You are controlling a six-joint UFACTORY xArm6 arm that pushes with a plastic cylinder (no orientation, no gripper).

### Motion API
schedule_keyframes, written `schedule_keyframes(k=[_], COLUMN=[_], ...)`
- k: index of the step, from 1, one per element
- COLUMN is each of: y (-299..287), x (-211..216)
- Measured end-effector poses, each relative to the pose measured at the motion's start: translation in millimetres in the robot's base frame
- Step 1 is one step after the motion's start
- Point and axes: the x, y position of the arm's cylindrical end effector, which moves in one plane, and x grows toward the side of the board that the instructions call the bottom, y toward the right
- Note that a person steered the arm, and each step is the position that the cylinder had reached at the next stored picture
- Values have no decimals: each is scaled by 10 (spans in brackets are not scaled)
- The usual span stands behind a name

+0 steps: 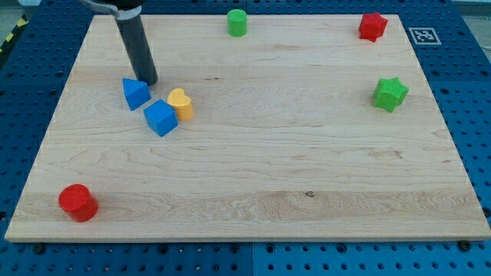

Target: Slide the hexagon towards the green circle

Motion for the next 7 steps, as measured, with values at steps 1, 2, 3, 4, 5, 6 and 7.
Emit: schedule_keyframes(k=[1,2,3,4,5,6,7], y=[-246,-699,-1014,-993,-945,-455,248], x=[-483,-1047,-1602,-1607,-1607,-1599,-1602])
